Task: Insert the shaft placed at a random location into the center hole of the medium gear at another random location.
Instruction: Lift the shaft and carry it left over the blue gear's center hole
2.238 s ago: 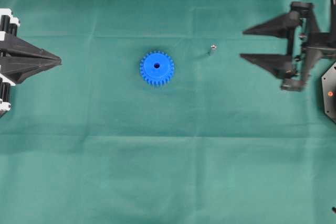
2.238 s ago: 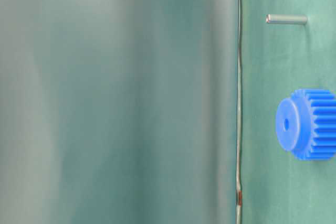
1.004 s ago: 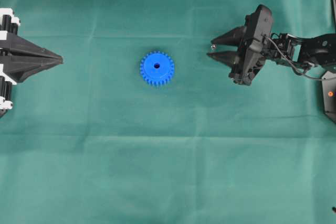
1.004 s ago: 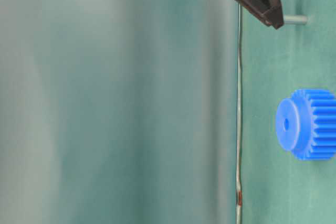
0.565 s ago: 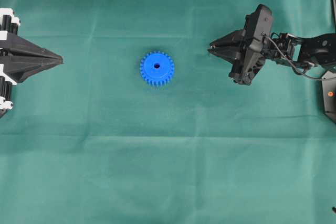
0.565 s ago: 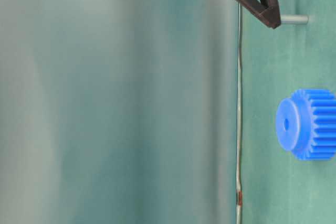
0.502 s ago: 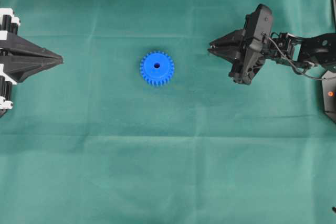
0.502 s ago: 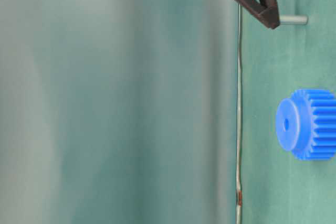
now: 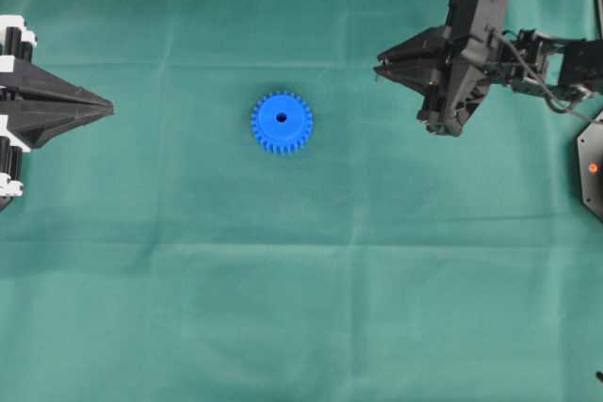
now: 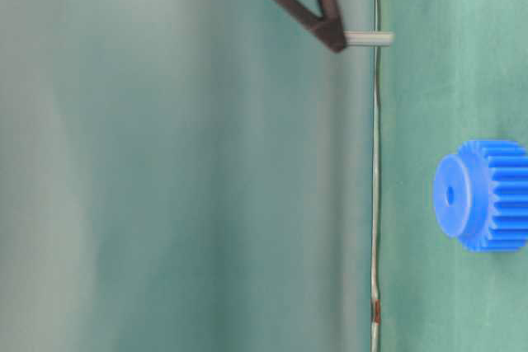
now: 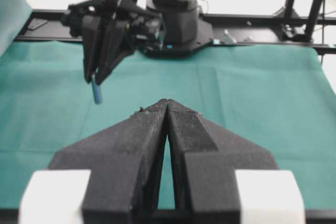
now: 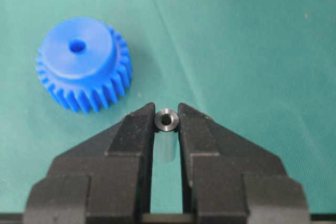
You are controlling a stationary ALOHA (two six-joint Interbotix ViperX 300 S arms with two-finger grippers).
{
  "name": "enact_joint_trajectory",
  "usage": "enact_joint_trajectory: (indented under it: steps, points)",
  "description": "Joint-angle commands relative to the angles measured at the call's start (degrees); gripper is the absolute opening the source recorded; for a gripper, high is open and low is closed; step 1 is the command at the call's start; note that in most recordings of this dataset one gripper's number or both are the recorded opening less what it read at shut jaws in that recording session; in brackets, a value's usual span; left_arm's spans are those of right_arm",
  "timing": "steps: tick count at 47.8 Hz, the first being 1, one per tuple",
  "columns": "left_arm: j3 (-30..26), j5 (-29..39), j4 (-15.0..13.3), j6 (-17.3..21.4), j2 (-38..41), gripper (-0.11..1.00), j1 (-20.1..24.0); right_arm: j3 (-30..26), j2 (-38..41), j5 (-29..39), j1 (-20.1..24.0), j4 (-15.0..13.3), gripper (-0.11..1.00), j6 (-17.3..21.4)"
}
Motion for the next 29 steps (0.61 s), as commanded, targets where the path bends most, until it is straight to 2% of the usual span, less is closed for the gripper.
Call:
enact_joint_trajectory:
  steps: [1, 19, 29]
  points:
    - [-0.79, -0.26, 0.18, 0.0, 0.53, 0.0, 0.09, -1.49, -2.11, 1.05, 0.44, -0.09, 0.13, 0.35]
    - [-0.79, -0.26, 0.18, -0.09, 0.53, 0.0, 0.09, -2.99, -0.09, -0.7, 2.9, -0.09, 0.13, 0.44]
    - [-0.79, -0.26, 0.18, -0.09, 0.53, 0.0, 0.0, -7.29, 4.31, -1.85, 5.36, 0.09, 0.13, 0.53]
